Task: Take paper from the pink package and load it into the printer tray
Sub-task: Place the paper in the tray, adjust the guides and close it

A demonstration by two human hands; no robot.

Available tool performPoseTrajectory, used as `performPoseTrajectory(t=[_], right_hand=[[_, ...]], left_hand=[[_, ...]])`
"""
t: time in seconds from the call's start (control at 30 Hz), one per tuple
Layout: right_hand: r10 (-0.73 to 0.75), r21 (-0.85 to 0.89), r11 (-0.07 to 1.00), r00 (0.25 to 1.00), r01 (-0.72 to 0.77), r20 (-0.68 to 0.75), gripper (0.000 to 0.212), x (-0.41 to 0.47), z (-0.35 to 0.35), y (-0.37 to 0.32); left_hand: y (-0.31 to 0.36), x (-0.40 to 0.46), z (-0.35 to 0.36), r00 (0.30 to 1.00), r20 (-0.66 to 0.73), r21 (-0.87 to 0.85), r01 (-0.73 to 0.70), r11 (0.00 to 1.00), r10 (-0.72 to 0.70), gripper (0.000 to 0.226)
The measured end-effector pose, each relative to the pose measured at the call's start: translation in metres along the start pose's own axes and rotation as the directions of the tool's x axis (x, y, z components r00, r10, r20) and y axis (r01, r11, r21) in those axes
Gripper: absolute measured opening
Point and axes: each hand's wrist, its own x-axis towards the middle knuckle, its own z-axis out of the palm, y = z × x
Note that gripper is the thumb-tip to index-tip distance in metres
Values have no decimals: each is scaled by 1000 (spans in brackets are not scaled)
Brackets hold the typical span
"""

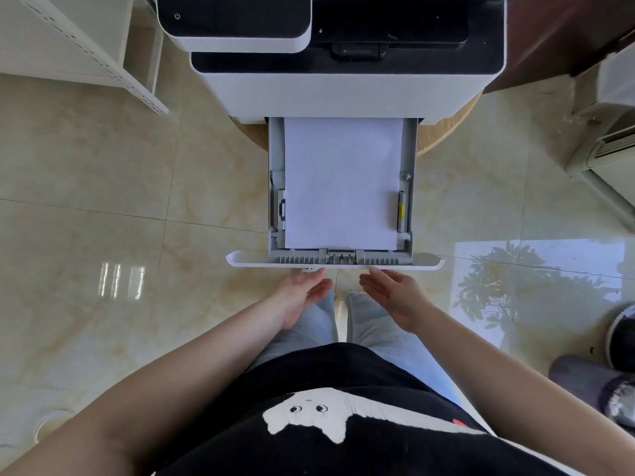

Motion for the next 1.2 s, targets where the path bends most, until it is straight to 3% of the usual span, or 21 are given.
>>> performPoseTrajectory(t=[0.13, 0.33, 0.63, 0.8, 1.0, 1.2], right_hand=[[-46, 230, 973, 996, 26, 80, 30, 12, -2, 3], [-115, 339, 938, 989, 76, 96, 57, 13, 2, 9], [-260, 376, 902, 962, 212, 81, 32, 17, 22, -20], [-297, 284, 921, 953, 268, 63, 28, 27, 35, -54], [-339, -43, 939, 940, 340, 38, 22, 38, 55, -106], [-424, -284, 866, 905, 412, 19, 22, 48, 69, -143]], left_hand=[[2, 16, -1, 997, -29, -194, -73, 978, 69, 5], [-4, 19, -4, 990, -39, -223, -142, 964, 137, 3], [22, 29, 7, 946, -73, -197, -324, 925, 316, 12], [52, 41, 17, 914, -41, -187, -404, 896, 403, 13], [95, 56, 36, 824, -36, -19, -567, 824, 566, 4], [125, 70, 47, 748, -181, 240, -596, 767, 638, 29]])
